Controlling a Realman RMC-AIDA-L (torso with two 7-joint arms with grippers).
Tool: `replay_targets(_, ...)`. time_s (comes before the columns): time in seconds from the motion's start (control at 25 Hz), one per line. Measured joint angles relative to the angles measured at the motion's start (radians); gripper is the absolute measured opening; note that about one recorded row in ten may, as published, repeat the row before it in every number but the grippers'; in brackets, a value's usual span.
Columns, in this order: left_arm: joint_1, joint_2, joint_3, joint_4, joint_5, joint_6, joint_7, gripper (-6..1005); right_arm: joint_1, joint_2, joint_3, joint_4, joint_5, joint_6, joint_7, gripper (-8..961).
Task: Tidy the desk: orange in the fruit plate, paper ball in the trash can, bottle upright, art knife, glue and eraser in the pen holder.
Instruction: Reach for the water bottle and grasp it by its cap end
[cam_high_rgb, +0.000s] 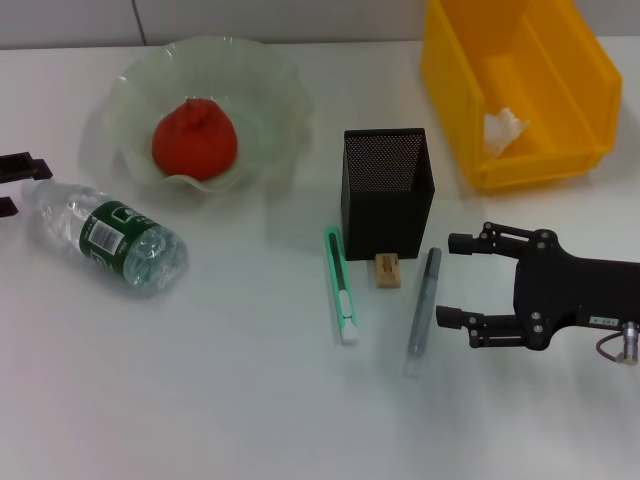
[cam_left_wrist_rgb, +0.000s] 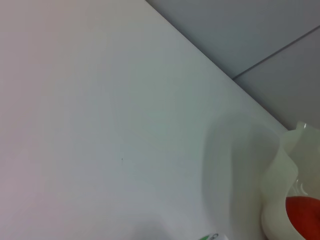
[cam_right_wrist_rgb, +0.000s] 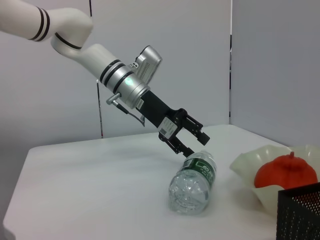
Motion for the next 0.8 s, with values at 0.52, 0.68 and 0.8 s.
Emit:
replay_targets(0.52,-0.023,-0.002,0.012,-0.03,0.035,-0.047,-0.073,756,-0.007,0.004,0.0,0.01,0.0,-0.012,-0.037,830)
replay_targets(0.68,-0.025,-0.002,0.012,-0.035,0.038,-0.055,-0.076,755,-0.009,0.004,0.0,0.011,0.0,-0.013,-0.039,831)
replay_targets(0.8,-0.029,-0.002,0.012,-0.035,0.038,-0.058,-0.077,755,-0.01,0.007,0.0,0.011,0.0,-0.013,-0.044,831)
